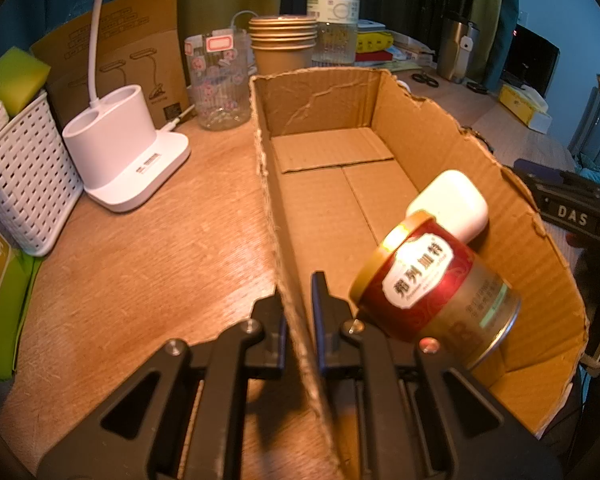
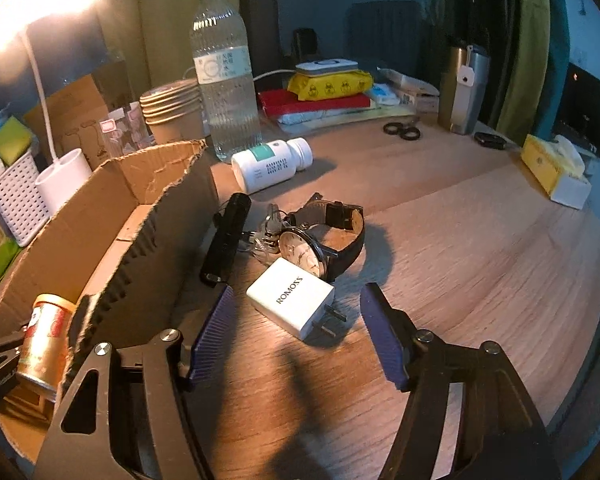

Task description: Organize rigid objects

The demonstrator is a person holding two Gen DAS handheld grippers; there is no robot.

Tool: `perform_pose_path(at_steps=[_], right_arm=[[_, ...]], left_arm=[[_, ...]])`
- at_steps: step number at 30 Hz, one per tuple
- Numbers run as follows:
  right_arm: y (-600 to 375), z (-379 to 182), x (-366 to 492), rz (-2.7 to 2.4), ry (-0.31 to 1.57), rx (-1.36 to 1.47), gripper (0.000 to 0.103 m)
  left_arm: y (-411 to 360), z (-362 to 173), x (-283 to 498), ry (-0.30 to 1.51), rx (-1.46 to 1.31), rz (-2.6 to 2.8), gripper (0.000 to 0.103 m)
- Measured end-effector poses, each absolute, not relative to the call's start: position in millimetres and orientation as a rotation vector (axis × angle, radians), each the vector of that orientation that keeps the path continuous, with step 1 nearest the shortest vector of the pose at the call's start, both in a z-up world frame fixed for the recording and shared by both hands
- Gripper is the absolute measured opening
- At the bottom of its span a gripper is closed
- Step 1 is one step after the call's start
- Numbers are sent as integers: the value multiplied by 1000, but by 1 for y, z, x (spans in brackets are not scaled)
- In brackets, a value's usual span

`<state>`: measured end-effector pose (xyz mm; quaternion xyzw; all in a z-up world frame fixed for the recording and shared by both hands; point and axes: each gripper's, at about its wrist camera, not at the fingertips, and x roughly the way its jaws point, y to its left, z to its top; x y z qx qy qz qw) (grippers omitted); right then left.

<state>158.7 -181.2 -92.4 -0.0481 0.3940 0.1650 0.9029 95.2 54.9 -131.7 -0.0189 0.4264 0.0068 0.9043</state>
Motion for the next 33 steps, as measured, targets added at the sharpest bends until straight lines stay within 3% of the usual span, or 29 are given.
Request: perform_pose_path(at_steps=[24, 26, 33], right_arm=[[-172, -113, 182, 308, 932, -119, 69], [-172, -113, 181, 313, 928, -117, 63], [-174, -110, 176, 332, 914, -99, 62]], left_arm=[[55, -132, 96, 881, -39, 14, 11], [55, -132, 95, 881, -39, 14, 11], [55, -132, 95, 881, -39, 14, 11]])
